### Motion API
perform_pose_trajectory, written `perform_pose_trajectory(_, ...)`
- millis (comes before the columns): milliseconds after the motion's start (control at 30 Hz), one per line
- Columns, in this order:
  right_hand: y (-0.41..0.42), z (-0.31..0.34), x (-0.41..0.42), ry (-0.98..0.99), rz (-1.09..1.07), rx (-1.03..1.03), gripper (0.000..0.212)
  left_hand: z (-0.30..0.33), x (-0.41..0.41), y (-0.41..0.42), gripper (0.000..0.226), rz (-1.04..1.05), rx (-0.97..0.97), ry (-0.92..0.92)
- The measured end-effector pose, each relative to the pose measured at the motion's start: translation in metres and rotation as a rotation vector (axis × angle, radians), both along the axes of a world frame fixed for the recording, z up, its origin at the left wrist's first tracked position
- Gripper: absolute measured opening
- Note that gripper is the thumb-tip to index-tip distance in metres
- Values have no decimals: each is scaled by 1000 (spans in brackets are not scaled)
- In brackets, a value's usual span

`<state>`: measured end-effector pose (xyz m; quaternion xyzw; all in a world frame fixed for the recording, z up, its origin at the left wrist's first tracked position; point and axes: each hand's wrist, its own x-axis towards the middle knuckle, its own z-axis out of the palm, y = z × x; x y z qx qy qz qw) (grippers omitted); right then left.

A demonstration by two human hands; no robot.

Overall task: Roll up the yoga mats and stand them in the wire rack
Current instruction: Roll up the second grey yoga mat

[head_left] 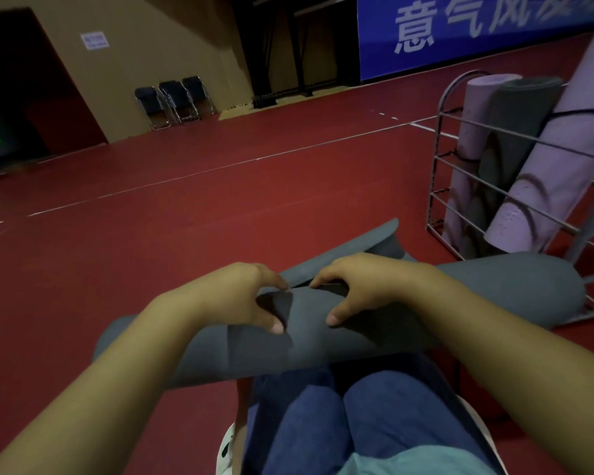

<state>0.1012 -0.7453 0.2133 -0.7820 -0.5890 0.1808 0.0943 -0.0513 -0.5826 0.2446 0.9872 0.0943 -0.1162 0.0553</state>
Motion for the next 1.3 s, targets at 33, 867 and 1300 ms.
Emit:
perform_pose_trajectory(33,3,1,5,29,-1,-26,70,2,-5,-6,69,-34,20,-33)
perform_pose_trajectory(867,-6,-16,6,-289,-98,7,83,-18,50,30,59,127,-230,79)
perform_pose_trajectory(1300,20,-1,41,-79,-78,-121,77,-57,31,21,119,3,235,-42)
